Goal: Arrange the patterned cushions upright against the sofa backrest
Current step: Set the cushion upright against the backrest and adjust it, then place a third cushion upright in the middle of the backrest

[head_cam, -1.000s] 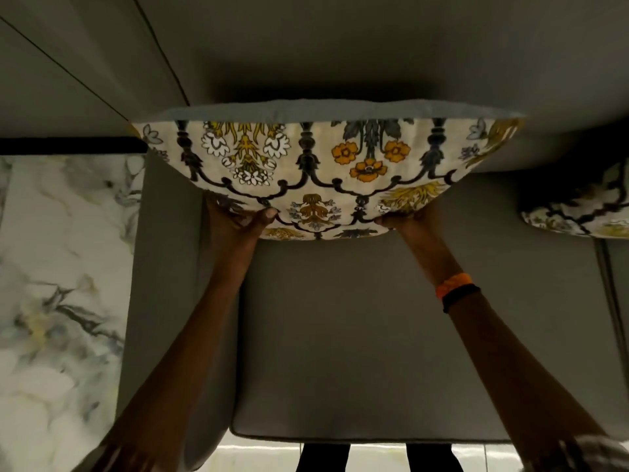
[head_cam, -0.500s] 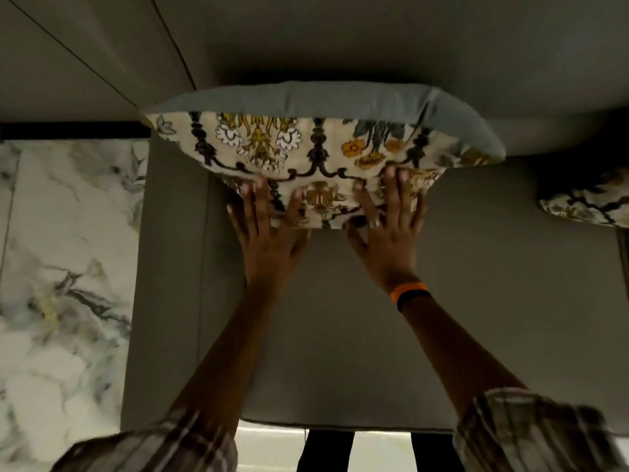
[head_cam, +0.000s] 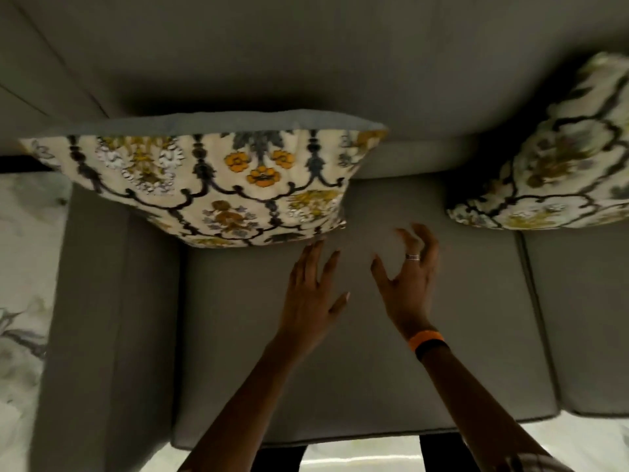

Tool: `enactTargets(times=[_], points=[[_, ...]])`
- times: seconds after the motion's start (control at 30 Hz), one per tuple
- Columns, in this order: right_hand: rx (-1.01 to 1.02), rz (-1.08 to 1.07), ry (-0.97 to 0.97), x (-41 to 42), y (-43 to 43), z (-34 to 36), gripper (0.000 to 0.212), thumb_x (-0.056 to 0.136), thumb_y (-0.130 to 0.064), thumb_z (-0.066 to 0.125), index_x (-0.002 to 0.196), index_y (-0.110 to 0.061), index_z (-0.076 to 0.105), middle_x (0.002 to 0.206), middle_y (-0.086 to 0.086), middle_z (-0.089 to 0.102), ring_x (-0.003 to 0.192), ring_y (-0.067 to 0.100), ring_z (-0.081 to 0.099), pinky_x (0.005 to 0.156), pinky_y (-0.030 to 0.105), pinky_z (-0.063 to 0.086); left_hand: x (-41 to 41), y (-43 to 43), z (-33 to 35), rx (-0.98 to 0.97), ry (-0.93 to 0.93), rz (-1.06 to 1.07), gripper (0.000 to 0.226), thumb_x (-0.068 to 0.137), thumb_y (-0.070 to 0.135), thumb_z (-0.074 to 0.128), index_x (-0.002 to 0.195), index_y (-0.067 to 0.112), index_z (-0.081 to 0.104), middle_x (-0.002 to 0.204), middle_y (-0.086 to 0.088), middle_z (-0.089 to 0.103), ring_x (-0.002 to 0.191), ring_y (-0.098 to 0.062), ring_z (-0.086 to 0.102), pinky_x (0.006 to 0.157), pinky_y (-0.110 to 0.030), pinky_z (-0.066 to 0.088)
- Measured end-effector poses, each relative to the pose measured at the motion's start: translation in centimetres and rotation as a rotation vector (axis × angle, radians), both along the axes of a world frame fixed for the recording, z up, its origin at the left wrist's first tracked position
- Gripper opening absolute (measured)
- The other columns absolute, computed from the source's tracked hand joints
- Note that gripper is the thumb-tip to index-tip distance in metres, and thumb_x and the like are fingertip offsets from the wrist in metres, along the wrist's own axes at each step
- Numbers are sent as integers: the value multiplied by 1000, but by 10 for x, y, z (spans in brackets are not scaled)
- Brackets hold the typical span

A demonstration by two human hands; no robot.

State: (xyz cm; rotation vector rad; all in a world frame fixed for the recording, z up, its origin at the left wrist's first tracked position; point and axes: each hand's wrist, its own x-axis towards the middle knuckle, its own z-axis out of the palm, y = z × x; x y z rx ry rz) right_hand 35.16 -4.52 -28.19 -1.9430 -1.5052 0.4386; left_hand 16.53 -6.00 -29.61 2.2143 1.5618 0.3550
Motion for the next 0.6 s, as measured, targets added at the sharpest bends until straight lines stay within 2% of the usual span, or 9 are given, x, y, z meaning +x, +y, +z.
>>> enactTargets(times=[0.1, 0.17, 0.23, 0.3, 0.33, 0.37, 0.43, 0.5, 0.6], points=[[19, -268, 144, 114, 6, 1, 79, 83, -26, 86, 148, -7, 47, 154, 20, 37, 142, 36, 43, 114, 60, 44, 69, 16, 1, -127, -86, -89, 87, 95, 47, 64, 161, 22, 13, 170, -7, 5, 157, -28, 13, 123, -46, 33], [124, -417, 191, 195, 12, 6, 98, 77, -42, 87, 153, -2, 39, 151, 21, 39, 138, 36, 45, 114, 59, 42, 116, 32, 0, -208, -156, -89, 93, 93, 46, 67, 162, 21, 10, 171, -6, 3, 158, -22, 9, 125, -44, 31], [144, -522, 282, 286, 21, 4, 125, 70, -64, 88, 159, -1, 27, 157, 19, 34, 141, 30, 41, 120, 50, 37, 169, 52, 4, -298, -306, -15, 104, 88, 42, 76, 162, 19, 6, 171, -7, 4, 158, -20, 8, 126, -41, 27], [19, -514, 407, 363, 36, 4, 147, 59, -76, 87, 166, -8, 12, 168, 14, 22, 152, 25, 33, 126, 46, 34, 218, 75, 11, -364, -531, 130, 117, 79, 35, 86, 162, 20, 5, 170, -5, 7, 156, -16, 10, 126, -36, 23], [-59, -426, 476, 397, 44, 6, 150, 57, -75, 90, 167, -13, 9, 171, 11, 21, 155, 23, 33, 127, 47, 35, 243, 86, 17, -371, -622, 203, 123, 74, 33, 90, 162, 21, 5, 170, -4, 8, 155, -13, 12, 125, -34, 22], [-115, -287, 541, 421, 53, 14, 145, 59, -68, 93, 167, -14, 13, 171, 9, 27, 155, 21, 37, 124, 45, 41, 265, 99, 19, -366, -676, 259, 129, 69, 31, 93, 162, 20, 3, 170, -4, 8, 154, -10, 12, 124, -31, 21], [-141, -23, 576, 450, 71, 26, 116, 73, -34, 96, 162, -5, 28, 163, 11, 46, 147, 19, 52, 112, 36, 55, 303, 121, 27, -363, -736, 273, 139, 63, 36, 96, 162, 17, 1, 170, -6, 10, 150, -5, 15, 122, -24, 23], [-116, 103, 539, 455, 86, 39, 92, 78, -2, 89, 155, 4, 39, 155, 17, 56, 139, 22, 61, 106, 37, 59, 330, 134, 33, -391, -809, 209, 140, 55, 50, 95, 159, 20, 5, 163, 4, 27, 143, 4, 34, 117, -23, 38], [-120, 134, 608, 457, 88, 36, 84, 78, 2, 90, 150, 2, 49, 148, 17, 63, 136, 27, 64, 109, 49, 57, 357, 129, 36, -363, -867, 255, 131, 54, 55, 92, 155, 21, 16, 142, 22, 43, 126, 17, 50, 103, -17, 50]])
